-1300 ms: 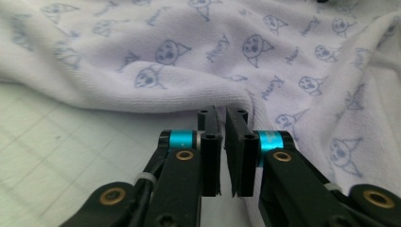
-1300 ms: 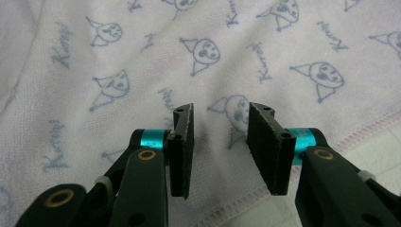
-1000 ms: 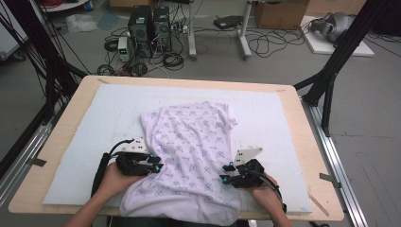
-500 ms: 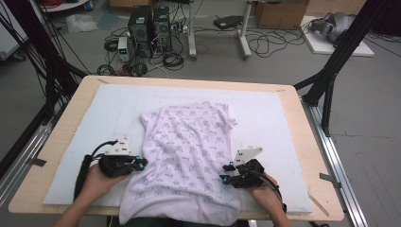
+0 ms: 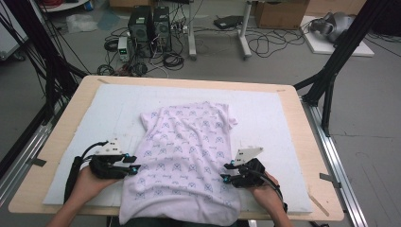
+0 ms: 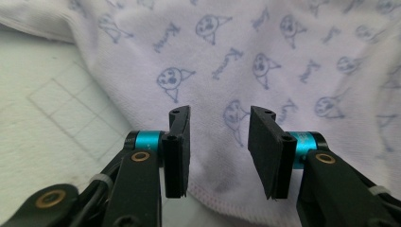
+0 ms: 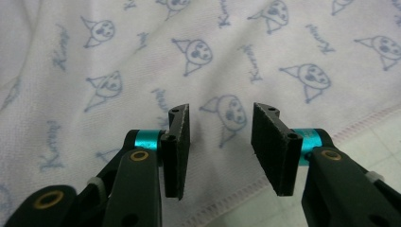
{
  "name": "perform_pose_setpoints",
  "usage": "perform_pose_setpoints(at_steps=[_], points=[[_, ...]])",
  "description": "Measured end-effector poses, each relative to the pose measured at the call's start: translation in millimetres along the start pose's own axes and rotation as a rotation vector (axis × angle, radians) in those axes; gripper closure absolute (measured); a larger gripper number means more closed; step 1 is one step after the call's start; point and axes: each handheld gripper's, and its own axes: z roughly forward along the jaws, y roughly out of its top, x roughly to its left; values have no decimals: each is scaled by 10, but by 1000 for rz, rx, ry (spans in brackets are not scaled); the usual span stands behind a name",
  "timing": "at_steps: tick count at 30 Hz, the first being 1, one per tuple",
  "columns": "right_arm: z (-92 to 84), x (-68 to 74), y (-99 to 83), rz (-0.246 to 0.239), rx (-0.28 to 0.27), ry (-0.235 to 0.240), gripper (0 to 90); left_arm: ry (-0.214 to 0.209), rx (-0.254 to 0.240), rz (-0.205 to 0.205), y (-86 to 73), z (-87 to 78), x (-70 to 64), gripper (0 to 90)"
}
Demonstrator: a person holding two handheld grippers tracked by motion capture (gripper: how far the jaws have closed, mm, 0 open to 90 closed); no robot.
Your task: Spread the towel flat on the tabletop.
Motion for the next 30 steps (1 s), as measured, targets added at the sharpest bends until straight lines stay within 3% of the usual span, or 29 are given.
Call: perform_pose_setpoints(at_steps=[1,4,5,7,9,12,14,18,22,25,27,30], points=[[-1,-12,0,3,0,-7,568,-4,22,9,0,51,10,616],[31,-53,3,18,14,4,599,-3,18,38,-3,117,-7,836],[34,-61,6,22,13,11,624,0,24,43,8,123,-9,852],[41,-84,28,18,19,37,771,5,31,52,25,123,-1,868],[54,-97,58,-8,30,37,853,38,31,56,44,119,21,872],[50,-133,118,-22,50,-19,867,111,9,52,86,110,100,873],[40,-189,145,-7,46,-52,869,146,-4,33,134,146,171,873],[80,-332,159,40,42,-69,866,154,-7,17,219,229,235,851],[20,-326,156,45,9,-67,795,159,-49,6,201,73,211,715],[-117,-256,181,33,-38,-85,731,134,-85,5,169,-89,157,630],[-187,-182,205,18,-68,-64,681,109,-110,21,145,-199,72,609],[-212,-37,234,-36,-66,-43,639,74,-120,54,108,-274,-77,587]])
